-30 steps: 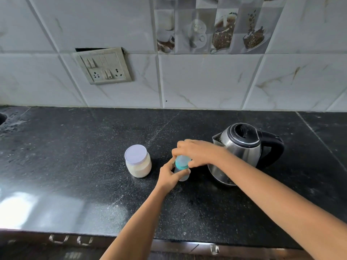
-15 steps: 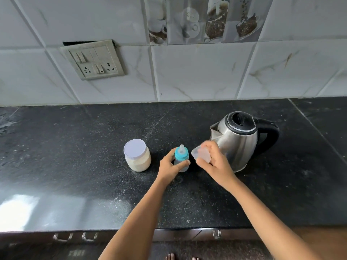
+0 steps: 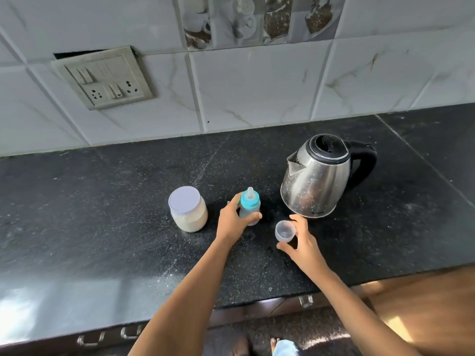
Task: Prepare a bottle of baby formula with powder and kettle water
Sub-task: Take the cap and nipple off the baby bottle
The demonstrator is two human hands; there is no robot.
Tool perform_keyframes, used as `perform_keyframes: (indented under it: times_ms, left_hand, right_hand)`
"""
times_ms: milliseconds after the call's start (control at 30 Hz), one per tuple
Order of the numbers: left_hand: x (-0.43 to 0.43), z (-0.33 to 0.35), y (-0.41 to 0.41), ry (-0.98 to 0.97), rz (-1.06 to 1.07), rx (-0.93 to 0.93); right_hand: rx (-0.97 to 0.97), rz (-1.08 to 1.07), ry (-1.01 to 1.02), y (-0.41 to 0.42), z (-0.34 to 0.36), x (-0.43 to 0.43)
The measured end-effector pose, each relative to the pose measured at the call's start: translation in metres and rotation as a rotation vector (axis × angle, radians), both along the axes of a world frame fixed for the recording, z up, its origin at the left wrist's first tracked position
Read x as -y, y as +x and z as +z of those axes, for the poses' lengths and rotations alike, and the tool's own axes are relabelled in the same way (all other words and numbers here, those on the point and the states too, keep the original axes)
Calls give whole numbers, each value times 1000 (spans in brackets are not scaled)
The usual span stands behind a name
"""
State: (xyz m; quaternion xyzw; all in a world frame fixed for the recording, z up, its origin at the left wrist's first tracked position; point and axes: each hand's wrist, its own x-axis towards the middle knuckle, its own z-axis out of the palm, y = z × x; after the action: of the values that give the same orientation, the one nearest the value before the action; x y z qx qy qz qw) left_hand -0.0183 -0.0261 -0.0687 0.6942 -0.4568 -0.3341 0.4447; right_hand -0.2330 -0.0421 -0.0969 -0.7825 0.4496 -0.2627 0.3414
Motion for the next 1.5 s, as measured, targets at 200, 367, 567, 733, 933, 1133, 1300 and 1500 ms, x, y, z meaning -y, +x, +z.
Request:
perform_keyframes:
  times_ms: [200,367,567,733,933,1133,1300,1500]
  left_hand:
    - [-2,1,1,-16,-16,-9]
    - [-3,-6,1,-28,0,1]
    - [-3,-4,3,-12,-2,-42]
    - [-3,-4,6,-25,-39,-34]
    - [0,-6,10,-10,-69,-28]
    - [-2,-4,12,13,-51,-21]
    - [-2,-7,11,-3,-38,-16]
    - [0,-11,12,7,-56,-21]
  right_hand:
    - [32,-134,-430,26,45,-19]
    - [-8,-72,-178,80,73,12]
    - [-14,-116,-110,112,59,33]
    - [19,-53,-119,108,57,46]
    - [-12,304,103,86,74,74]
    - [127,61,159,79,70,74]
    - [105,291,286,80,65,63]
    - [-13,302,116,98,75,62]
